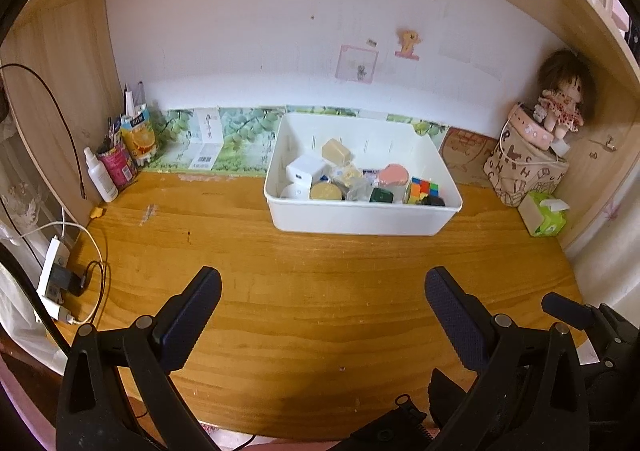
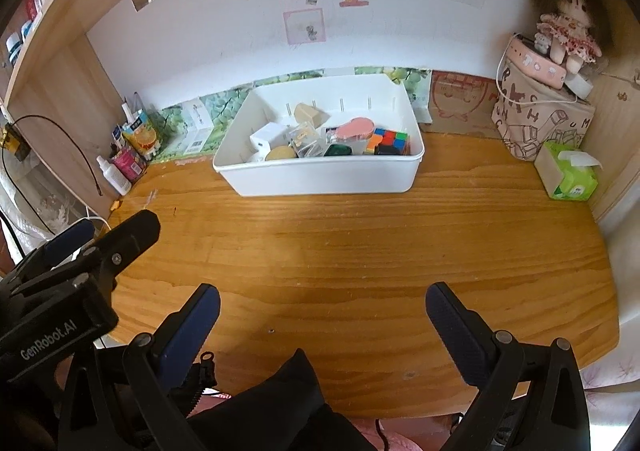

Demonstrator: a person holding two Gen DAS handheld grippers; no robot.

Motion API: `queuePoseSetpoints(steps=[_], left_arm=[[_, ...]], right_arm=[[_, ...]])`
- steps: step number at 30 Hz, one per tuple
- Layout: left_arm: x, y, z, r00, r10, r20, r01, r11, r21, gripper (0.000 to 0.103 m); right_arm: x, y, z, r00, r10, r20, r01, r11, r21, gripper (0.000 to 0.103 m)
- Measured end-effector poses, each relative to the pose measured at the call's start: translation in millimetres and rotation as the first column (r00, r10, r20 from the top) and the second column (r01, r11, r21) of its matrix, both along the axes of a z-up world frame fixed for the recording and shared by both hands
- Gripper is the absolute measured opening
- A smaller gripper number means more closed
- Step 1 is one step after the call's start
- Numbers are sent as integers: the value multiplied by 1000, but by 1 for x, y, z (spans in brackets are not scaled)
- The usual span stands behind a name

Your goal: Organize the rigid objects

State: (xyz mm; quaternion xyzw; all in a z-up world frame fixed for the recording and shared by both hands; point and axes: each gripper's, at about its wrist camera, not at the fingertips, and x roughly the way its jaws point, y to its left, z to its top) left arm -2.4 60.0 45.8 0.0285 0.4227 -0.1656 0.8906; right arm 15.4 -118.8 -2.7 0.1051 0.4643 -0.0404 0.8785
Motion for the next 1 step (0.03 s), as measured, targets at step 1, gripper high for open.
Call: queuePoseSetpoints(steps=[1], left_arm=[[0, -1, 1, 1000, -3, 6, 3, 1000, 2, 102]], right_arm=[[0, -1, 0, 1000, -1, 5, 1, 1000, 1, 103]])
